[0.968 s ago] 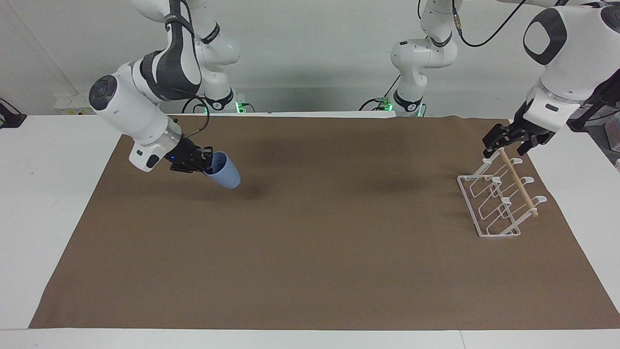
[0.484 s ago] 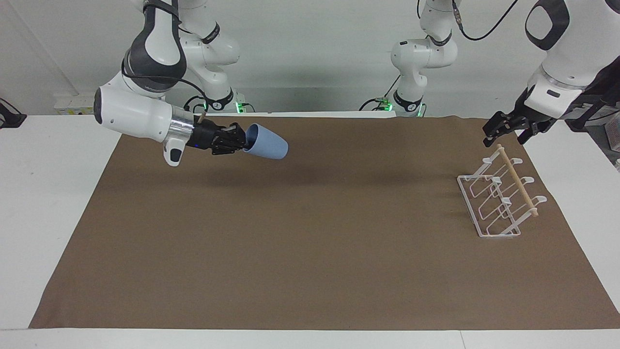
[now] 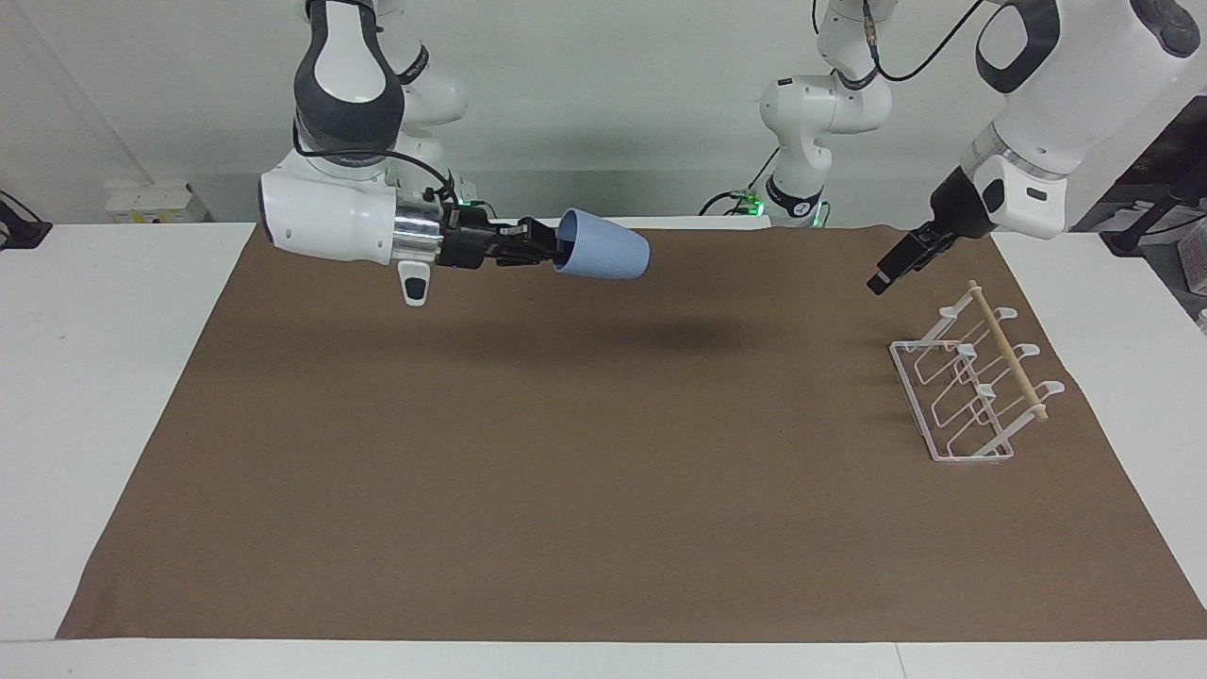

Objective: Hang cup on cup holder
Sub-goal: 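Lift the cup with the right gripper while the left gripper approaches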

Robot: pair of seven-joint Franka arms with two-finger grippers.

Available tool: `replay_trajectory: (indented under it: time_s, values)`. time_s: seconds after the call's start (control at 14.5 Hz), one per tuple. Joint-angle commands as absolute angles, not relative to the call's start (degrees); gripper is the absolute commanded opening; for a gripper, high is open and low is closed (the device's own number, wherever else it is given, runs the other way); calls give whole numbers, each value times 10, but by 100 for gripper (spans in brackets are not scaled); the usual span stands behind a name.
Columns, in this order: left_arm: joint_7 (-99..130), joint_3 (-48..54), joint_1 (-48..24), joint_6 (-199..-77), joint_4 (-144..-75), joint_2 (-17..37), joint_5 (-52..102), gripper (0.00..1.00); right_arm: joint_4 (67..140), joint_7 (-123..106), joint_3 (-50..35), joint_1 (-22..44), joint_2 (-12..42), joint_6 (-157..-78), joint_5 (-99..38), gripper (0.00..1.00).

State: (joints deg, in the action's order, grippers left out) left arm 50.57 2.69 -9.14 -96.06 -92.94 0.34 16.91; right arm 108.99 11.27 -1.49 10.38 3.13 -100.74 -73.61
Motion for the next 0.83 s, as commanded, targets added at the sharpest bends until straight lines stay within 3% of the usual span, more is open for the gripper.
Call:
replay_trajectory:
  time_s: [0.0, 0.35, 0.76]
  values:
    - [696, 25, -136, -1027, -956, -5, 204, 100, 1121, 125, -15, 113, 15, -1034, -786, 0]
    - [936, 24, -187, -1063, -954, -4, 250, 100, 1146, 153, -15, 139, 4, -1054, -820, 0]
    - [1012, 25, -248, -1084, -957, -6, 250, 99, 1155, 157, -15, 184, 2, -1106, -845, 0]
